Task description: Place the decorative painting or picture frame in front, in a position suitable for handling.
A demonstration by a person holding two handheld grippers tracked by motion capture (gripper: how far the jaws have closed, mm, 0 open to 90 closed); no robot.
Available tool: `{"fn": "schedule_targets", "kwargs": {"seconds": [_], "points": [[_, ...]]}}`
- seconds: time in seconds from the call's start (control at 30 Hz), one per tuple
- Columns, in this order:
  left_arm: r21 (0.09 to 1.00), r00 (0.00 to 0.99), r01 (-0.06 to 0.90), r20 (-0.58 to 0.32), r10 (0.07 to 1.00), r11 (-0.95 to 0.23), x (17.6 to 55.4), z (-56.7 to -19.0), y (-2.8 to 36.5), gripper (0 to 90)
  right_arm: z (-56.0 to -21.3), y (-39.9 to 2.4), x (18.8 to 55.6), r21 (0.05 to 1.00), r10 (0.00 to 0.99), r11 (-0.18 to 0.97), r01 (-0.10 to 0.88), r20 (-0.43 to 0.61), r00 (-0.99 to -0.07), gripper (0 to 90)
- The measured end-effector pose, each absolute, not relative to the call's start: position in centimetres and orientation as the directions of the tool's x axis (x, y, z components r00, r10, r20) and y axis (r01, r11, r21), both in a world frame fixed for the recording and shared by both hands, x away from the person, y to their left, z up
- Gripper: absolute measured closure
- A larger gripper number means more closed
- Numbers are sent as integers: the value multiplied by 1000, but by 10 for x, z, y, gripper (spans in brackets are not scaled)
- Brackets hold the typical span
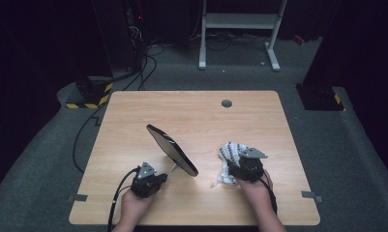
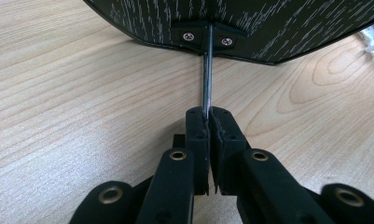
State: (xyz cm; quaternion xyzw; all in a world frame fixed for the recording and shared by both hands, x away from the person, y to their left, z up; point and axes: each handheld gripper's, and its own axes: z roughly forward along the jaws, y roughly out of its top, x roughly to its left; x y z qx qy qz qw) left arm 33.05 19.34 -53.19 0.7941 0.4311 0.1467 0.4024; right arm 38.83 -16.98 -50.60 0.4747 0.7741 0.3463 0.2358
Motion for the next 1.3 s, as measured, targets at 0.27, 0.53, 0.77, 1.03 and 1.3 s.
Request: {"fn": "schedule_targets", "kwargs": {"seconds": [0.27, 0.53, 0.77, 1.03, 1.3], "points": [[766, 607, 552, -98, 789, -329, 330, -532, 191, 870, -520, -173, 400, 697, 906, 311, 646, -12, -423, 280], [765, 618, 550, -104, 779, -334, 330, -532, 190, 870, -510, -173, 394, 752, 910, 310, 582, -56, -411, 307], [766, 619, 549, -103, 779, -335, 330, -532, 190, 868, -503, -177, 394, 777, 919, 303, 551, -86, -384, 300], [765, 620, 549, -103, 778, -337, 330, -532, 190, 866, -487, -172, 385, 819, 906, 300, 489, -84, -416, 335], [767, 619, 548, -101, 779, -335, 330, -532, 190, 866, -519, -165, 398, 719, 890, 368, 590, -89, -447, 400]]}}
